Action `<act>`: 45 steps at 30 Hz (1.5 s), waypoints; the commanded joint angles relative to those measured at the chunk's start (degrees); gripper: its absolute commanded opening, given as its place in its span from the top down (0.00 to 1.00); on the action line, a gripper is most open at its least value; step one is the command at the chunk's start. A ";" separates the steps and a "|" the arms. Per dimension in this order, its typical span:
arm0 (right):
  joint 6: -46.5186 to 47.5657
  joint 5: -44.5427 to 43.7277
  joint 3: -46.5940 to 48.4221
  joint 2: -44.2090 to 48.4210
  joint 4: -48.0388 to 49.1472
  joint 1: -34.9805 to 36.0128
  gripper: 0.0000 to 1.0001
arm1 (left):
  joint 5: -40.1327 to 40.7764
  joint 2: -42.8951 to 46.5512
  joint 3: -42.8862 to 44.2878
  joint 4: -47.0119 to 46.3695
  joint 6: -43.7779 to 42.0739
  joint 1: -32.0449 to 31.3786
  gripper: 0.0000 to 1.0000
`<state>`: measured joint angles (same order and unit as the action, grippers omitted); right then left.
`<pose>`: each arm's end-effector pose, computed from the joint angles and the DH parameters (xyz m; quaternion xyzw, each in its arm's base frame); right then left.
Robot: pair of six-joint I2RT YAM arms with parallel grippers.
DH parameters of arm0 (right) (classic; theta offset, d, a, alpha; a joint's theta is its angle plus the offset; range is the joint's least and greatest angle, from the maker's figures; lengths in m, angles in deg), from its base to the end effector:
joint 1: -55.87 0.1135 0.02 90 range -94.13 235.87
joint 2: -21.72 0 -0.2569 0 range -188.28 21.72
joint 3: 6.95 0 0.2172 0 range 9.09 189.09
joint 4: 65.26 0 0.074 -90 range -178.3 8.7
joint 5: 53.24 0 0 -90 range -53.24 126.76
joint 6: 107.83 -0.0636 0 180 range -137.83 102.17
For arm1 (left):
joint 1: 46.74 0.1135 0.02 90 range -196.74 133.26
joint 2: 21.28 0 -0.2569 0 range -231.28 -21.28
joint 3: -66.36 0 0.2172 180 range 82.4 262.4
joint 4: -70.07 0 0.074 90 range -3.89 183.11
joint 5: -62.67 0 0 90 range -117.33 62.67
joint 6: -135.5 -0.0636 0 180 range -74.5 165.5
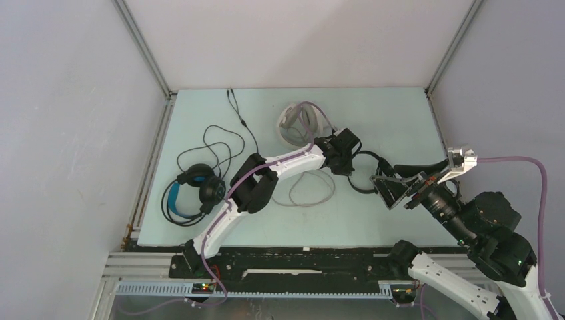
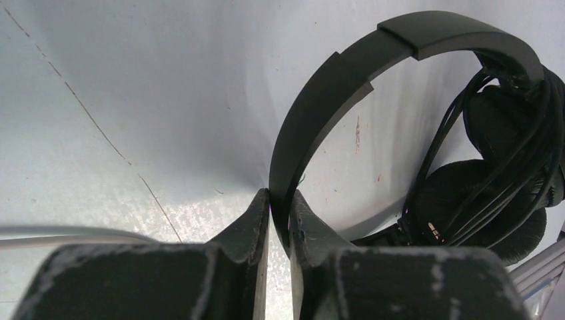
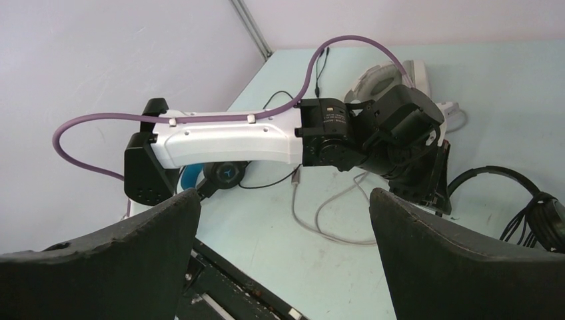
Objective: Wrap the headphones
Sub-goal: Pick up the headphones from the center of the board.
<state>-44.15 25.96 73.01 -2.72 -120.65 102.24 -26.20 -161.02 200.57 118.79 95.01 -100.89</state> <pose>0.0401 0.0247 0.3991 -0.0568 0.7040 0.3641 0.6071 0.3012 -0.4148 0.1469 0.0355 0.9510 -0.2355 0.1971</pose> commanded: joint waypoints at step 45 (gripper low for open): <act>2.13 4.67 -5.44 -21.74 17.48 -2.64 0.01 | 13.89 36.68 -49.26 -35.82 13.11 17.80 0.23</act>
<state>-43.04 28.10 67.19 -24.86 -106.05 99.97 -15.12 -120.76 151.06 91.82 102.47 -83.91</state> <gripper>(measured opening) 0.994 0.791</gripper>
